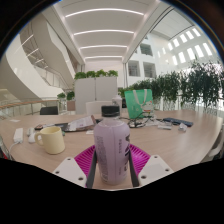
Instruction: Pour water
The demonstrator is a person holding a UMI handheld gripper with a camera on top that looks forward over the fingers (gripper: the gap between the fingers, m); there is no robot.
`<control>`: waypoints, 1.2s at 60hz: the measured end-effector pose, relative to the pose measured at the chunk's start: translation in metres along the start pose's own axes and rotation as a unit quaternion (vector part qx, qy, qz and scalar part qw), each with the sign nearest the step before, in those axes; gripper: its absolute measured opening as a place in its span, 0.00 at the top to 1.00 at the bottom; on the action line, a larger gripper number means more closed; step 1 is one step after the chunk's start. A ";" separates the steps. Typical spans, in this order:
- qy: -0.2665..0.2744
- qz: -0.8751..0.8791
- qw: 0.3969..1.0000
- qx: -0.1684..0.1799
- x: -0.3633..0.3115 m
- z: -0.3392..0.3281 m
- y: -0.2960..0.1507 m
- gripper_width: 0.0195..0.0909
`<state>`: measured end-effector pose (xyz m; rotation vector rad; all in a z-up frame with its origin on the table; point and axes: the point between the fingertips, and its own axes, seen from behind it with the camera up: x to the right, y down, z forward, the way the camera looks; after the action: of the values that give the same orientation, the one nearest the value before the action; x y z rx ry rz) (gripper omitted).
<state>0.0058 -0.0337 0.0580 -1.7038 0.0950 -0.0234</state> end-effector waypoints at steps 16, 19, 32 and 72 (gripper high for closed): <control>-0.021 0.048 0.996 -0.072 -0.007 0.011 0.004 0.66; -0.020 0.053 0.995 -0.086 -0.001 0.013 -0.006 0.70; 0.005 -0.170 0.985 -0.040 0.017 0.048 -0.133 0.70; -0.047 -0.918 0.387 -0.067 -0.148 0.111 -0.102 0.70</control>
<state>-0.1285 0.1010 0.1496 -1.0489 -1.9741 -1.5957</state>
